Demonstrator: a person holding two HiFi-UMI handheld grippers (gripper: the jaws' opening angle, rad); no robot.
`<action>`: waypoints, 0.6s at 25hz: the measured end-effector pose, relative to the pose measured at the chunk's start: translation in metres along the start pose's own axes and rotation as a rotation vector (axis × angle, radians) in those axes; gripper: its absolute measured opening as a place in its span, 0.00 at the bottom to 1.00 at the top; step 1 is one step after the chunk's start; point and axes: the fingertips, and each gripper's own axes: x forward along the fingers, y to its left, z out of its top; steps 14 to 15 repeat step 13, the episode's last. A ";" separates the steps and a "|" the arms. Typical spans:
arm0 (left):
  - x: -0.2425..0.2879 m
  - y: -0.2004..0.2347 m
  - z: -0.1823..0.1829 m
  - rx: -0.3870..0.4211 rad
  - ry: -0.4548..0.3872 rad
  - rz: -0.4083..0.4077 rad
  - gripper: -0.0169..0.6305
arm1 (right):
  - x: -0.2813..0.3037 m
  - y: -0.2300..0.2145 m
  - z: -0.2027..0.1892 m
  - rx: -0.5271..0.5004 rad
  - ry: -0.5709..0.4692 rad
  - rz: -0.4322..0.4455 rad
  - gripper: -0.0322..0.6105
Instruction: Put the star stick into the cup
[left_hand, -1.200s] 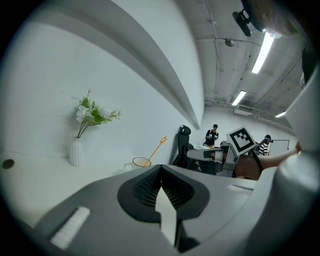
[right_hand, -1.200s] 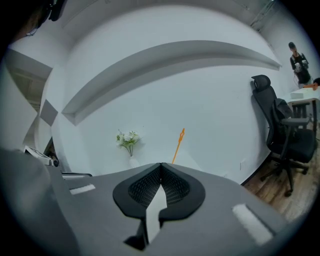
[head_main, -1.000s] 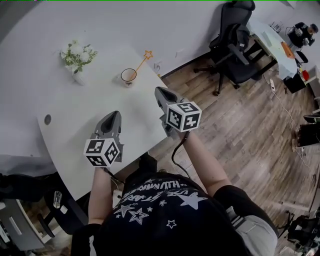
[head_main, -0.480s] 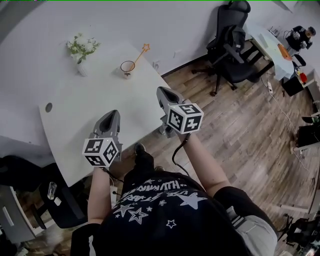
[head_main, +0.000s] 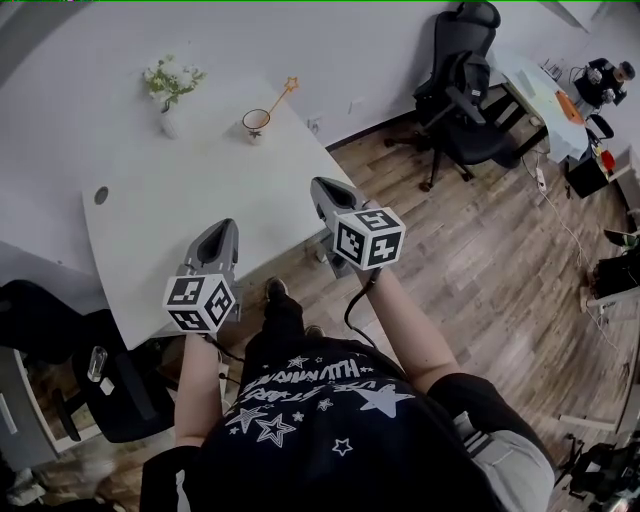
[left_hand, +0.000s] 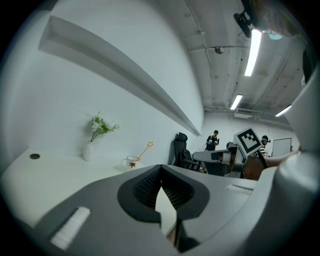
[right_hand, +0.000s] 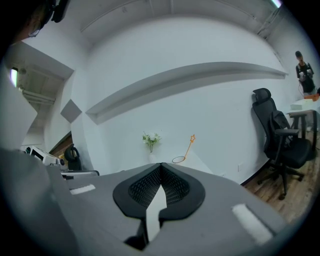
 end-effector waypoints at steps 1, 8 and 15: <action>-0.002 -0.002 0.000 0.000 -0.002 0.001 0.03 | -0.003 0.001 -0.001 -0.001 0.001 0.002 0.07; -0.020 -0.017 -0.002 -0.006 -0.011 0.006 0.03 | -0.021 0.003 -0.010 0.008 0.011 -0.004 0.07; -0.030 -0.022 -0.009 -0.004 -0.002 -0.014 0.03 | -0.027 0.016 -0.016 0.002 0.011 0.006 0.07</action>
